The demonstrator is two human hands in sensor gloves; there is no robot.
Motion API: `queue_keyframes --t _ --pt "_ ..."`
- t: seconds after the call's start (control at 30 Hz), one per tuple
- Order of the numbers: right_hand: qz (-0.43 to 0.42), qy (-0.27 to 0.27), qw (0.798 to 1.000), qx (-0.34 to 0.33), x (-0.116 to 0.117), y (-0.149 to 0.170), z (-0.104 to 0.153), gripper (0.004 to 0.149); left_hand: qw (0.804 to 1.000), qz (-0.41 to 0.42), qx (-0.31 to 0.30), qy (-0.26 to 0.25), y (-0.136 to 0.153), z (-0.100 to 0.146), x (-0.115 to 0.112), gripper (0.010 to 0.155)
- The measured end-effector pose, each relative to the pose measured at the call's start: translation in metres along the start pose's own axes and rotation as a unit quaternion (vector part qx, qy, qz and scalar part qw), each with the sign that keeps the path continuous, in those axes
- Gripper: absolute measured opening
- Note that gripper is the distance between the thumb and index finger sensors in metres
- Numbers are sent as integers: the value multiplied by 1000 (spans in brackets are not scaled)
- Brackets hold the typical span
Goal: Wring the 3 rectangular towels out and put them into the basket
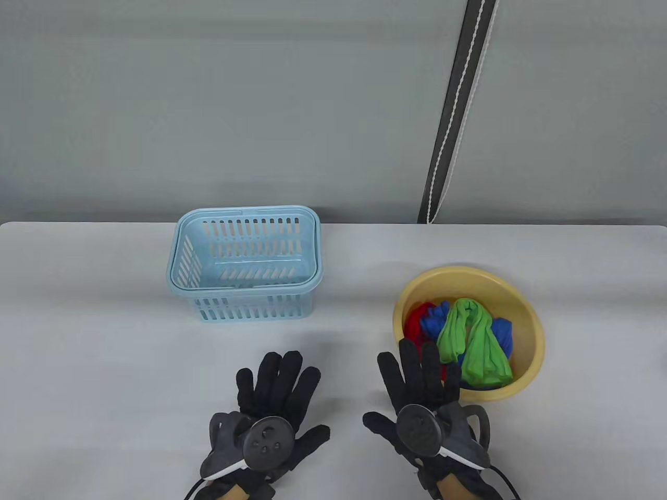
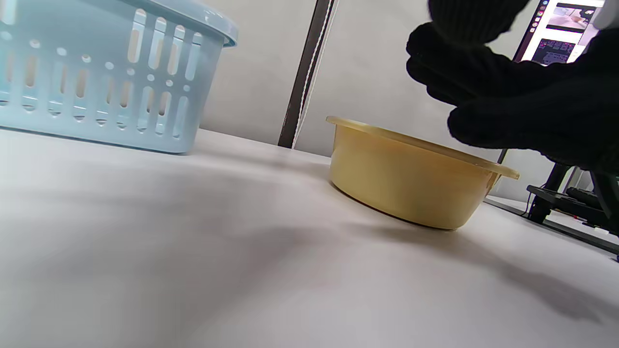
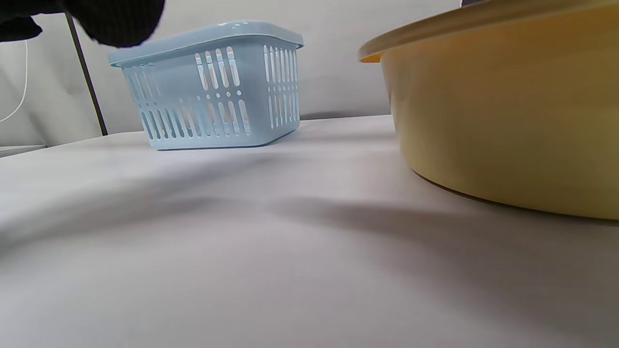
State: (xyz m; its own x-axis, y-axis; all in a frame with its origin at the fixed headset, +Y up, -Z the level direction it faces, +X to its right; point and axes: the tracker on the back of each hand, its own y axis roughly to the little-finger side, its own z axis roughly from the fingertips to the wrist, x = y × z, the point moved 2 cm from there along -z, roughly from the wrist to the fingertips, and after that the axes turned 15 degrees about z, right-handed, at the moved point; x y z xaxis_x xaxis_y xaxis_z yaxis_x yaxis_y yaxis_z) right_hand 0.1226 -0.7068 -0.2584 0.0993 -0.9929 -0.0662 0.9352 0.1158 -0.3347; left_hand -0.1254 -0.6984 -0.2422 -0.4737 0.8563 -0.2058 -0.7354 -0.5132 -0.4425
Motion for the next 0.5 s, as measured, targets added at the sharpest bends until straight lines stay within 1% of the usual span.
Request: queue_keyframes --t 0.27,0.5 --pt "-1 3 1000 2 1 -1 0 101 1000 -2 6 5 0 1 -1 95" --pt "-1 -8 1000 6 3 0 -1 101 1000 5 15 10 5 0 -1 95"
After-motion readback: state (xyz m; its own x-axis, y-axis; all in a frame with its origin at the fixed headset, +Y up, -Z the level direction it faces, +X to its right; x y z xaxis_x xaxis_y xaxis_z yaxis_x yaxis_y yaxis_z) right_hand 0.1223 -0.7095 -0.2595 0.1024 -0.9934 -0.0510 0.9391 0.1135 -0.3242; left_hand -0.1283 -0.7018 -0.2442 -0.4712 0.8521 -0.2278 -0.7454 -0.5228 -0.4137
